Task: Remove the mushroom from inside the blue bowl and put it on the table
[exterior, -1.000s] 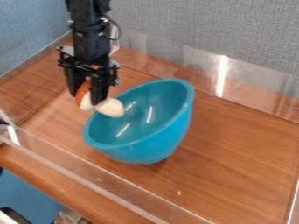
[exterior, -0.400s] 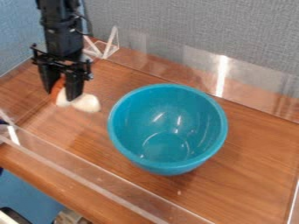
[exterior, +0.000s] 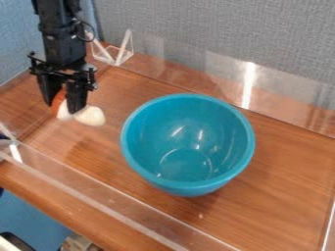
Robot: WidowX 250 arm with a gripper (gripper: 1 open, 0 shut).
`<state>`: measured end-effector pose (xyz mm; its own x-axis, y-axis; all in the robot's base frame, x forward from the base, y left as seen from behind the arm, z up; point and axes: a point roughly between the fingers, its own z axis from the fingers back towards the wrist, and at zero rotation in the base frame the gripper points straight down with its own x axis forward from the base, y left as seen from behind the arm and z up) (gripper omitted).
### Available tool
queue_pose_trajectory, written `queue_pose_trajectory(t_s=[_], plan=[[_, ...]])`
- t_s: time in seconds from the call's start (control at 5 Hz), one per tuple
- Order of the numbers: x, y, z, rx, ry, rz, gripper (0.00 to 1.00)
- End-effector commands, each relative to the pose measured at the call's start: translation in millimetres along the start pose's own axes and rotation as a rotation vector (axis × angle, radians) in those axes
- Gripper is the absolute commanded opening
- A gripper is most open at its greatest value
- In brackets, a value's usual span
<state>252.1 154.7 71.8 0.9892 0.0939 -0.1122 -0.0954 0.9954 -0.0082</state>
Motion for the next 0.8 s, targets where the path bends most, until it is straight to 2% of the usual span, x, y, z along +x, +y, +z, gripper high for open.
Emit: queue_pose_trajectory(t_s=[0.0, 0.6], plan=[[7.8, 11, 10.2, 0.018, -0.046, 0.02, 0.0], [14.2, 27, -2.5, 0.011, -0.027, 0.047, 0.0]])
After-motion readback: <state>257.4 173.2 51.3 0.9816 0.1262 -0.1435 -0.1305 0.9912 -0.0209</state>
